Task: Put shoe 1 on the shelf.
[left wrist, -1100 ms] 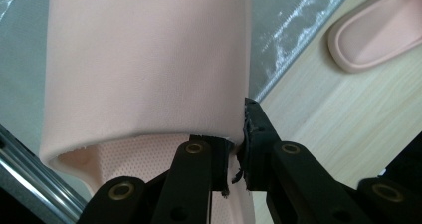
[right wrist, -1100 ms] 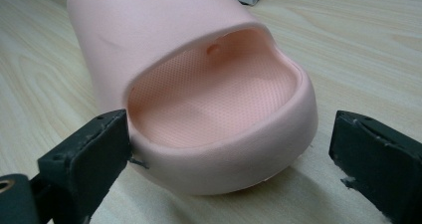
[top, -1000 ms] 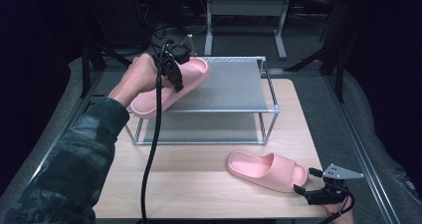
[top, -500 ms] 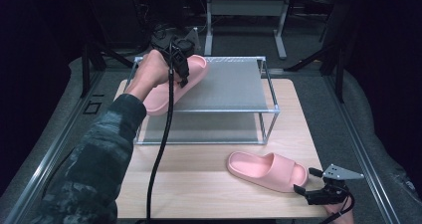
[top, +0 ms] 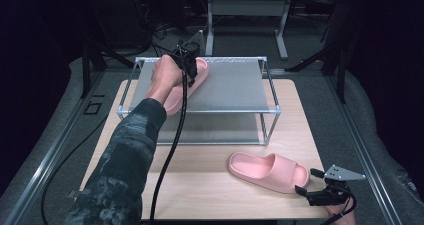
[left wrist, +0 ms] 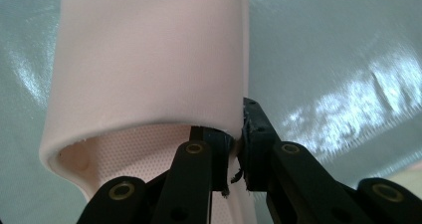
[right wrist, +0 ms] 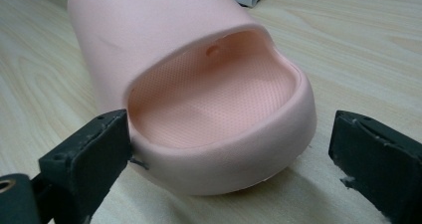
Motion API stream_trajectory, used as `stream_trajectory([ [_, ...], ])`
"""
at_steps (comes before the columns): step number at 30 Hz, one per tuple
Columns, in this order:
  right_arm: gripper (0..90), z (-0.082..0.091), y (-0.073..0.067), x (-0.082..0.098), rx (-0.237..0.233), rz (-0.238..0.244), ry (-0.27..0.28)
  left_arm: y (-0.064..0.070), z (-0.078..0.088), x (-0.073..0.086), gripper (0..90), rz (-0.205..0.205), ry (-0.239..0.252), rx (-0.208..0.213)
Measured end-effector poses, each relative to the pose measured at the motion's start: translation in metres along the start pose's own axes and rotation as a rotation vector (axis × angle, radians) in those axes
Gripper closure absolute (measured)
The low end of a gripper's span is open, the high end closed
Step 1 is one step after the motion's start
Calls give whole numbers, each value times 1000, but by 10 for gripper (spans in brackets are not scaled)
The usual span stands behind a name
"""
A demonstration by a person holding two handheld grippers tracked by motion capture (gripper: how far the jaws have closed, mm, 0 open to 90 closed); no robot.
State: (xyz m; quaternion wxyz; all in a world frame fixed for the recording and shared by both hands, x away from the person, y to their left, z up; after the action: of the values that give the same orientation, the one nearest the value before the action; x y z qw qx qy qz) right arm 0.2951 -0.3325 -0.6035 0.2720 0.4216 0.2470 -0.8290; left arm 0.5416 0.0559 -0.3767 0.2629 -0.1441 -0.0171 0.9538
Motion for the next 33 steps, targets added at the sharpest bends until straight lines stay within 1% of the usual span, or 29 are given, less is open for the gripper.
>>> stream_trajectory([
  [2, 29, 0, 0, 0, 0, -1, -1, -2, -5, -2, 837, 21, 14, -6],
  [3, 29, 0, 0, 0, 0, 0, -1, -3, -7, -4, 837, 34, 31, -6],
  [6, 29, 0, -1, 0, -1, -2, -3, -9, -10, -10, 837, 65, 82, -47],
  [8, 28, 0, 0, 0, 0, -2, -3, -12, -12, -10, 835, 79, 98, -48],
  [9, 29, 0, 0, 0, 2, 2, -3, -13, -14, -10, 833, 88, 110, -42],
  [10, 29, 0, 0, 0, 1, 1, -1, -13, -13, -10, 820, 80, 114, -42],
  [11, 29, 0, 0, 0, 1, 1, -1, -13, -12, -9, 803, 66, 115, -56],
  [12, 29, 0, 0, 0, 1, 2, 0, -13, -10, -8, 759, 53, 116, -54],
  [13, 29, 0, 0, 0, 1, 1, -1, -14, -7, -6, 725, 46, 122, -43],
  [15, 29, 0, 0, 0, 1, 2, 0, -15, 1, -1, 694, 22, 149, -32],
  [16, 29, 0, 0, 0, 2, 2, 0, -17, 6, 2, 672, 21, 163, -22],
  [18, 28, 0, -1, 0, 3, 2, 1, -23, 13, 9, 648, 12, 178, -18],
  [19, 27, 0, 0, 0, 5, 2, 1, -27, 18, 14, 648, -1, 186, -13],
  [20, 27, 0, 0, 0, 9, 4, 0, -30, 22, 19, 656, -8, 203, -4],
  [21, 27, 0, 0, 0, 10, 4, 2, -35, 26, 26, 678, -32, 214, 0],
  [23, 29, 0, -1, 0, 9, 7, 4, -44, 29, 37, 712, -36, 215, -14],
  [25, 29, 0, -1, 0, 10, 7, 3, -56, 29, 49, 748, -34, 211, -24],
  [26, 29, 0, -1, 0, 8, 4, 2, -61, 28, 56, 752, -33, 205, -42],
  [27, 29, 0, 0, 0, 8, 3, 0, -66, 26, 61, 762, -28, 202, -45],
  [28, 29, 0, -1, 0, 7, 0, 1, -71, 26, 66, 767, -13, 201, -36],
  [29, 28, 0, 0, 0, 10, 2, -1, -76, 25, 70, 773, -5, 204, -41],
  [30, 28, 0, 0, 0, 11, 4, -1, -81, 25, 74, 779, -2, 205, -58],
  [31, 28, 0, 0, 0, 11, 4, 0, -85, 23, 78, 784, 4, 202, -66],
  [32, 27, 0, 0, 0, 12, 5, 2, -87, 20, 81, 787, 7, 198, -59],
  [33, 27, 0, -1, 0, 14, 5, 2, -89, 17, 84, 791, 8, 187, -61],
])
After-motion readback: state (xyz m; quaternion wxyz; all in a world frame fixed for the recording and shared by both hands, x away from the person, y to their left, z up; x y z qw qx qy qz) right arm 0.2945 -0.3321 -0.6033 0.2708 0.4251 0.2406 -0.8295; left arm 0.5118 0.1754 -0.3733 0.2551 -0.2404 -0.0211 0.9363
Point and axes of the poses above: each handheld gripper's, and its own axes: z roughly backward along the jaws, x roughly out of its underside, y roughly to its right, the point moved 7 cm from there along -z, roughly forward along the jaws, and after that the axes turned 4 degrees about -x, right-handed, at the moved point
